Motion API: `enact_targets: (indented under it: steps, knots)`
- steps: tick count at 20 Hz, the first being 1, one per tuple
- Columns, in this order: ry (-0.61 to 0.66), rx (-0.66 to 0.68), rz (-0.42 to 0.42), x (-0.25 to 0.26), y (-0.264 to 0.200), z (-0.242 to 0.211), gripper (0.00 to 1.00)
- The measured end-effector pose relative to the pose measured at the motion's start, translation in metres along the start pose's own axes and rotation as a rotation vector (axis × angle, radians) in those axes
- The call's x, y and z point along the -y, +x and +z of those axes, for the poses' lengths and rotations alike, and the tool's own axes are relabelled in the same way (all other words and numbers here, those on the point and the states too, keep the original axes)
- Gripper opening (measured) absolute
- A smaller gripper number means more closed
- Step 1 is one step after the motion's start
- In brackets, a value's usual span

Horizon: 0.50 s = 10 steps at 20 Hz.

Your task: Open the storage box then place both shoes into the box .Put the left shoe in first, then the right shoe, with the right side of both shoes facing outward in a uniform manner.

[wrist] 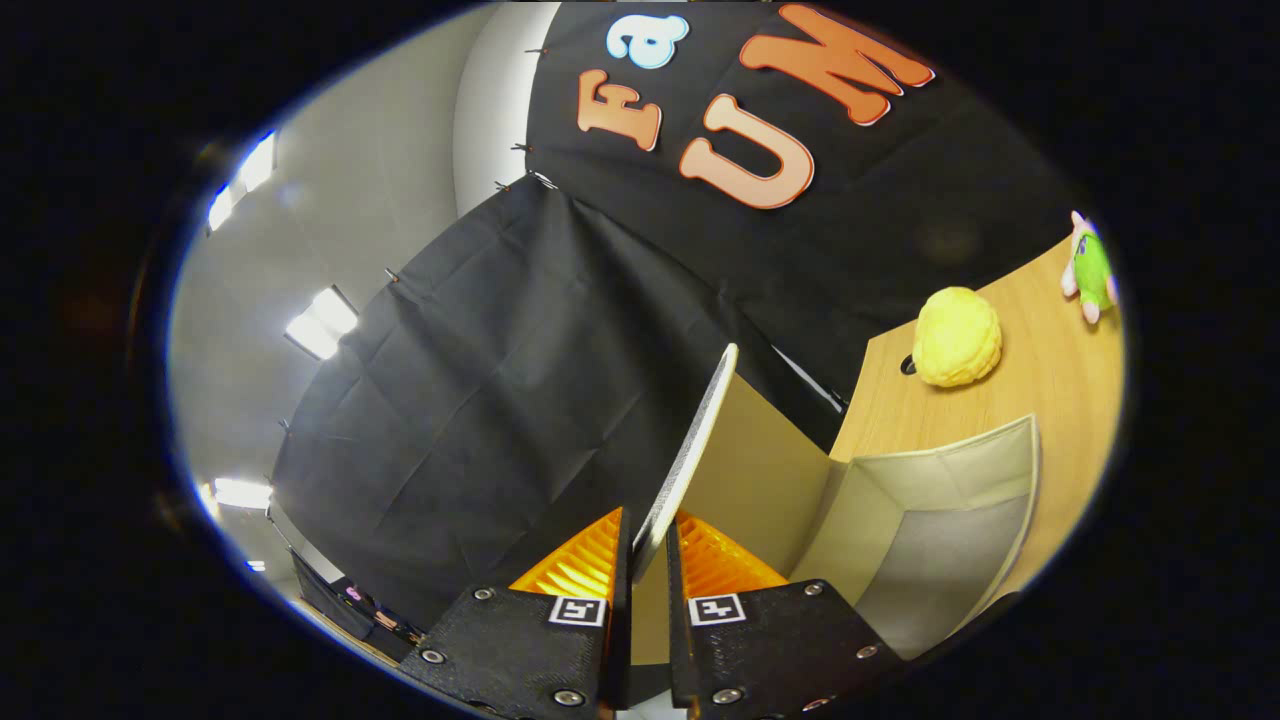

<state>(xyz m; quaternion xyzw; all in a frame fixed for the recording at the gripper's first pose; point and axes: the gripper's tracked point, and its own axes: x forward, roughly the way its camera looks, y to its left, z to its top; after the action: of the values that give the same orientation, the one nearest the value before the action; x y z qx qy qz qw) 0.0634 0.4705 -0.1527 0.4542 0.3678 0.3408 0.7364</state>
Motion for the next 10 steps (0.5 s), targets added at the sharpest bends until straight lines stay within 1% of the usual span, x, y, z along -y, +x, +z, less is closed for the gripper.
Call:
enact_targets:
  steps: [5,7,9,10]
  knots:
    - [0.063,0.016,-0.002,-0.015,0.042,-0.017,0.14]
    - [0.11,-0.015,-0.021,-0.016,0.05,-0.029,0.18]
    - [0.137,-0.049,-0.02,-0.014,0.053,-0.041,0.3]
    - [0.126,-0.067,-0.025,-0.011,0.053,-0.048,0.4]
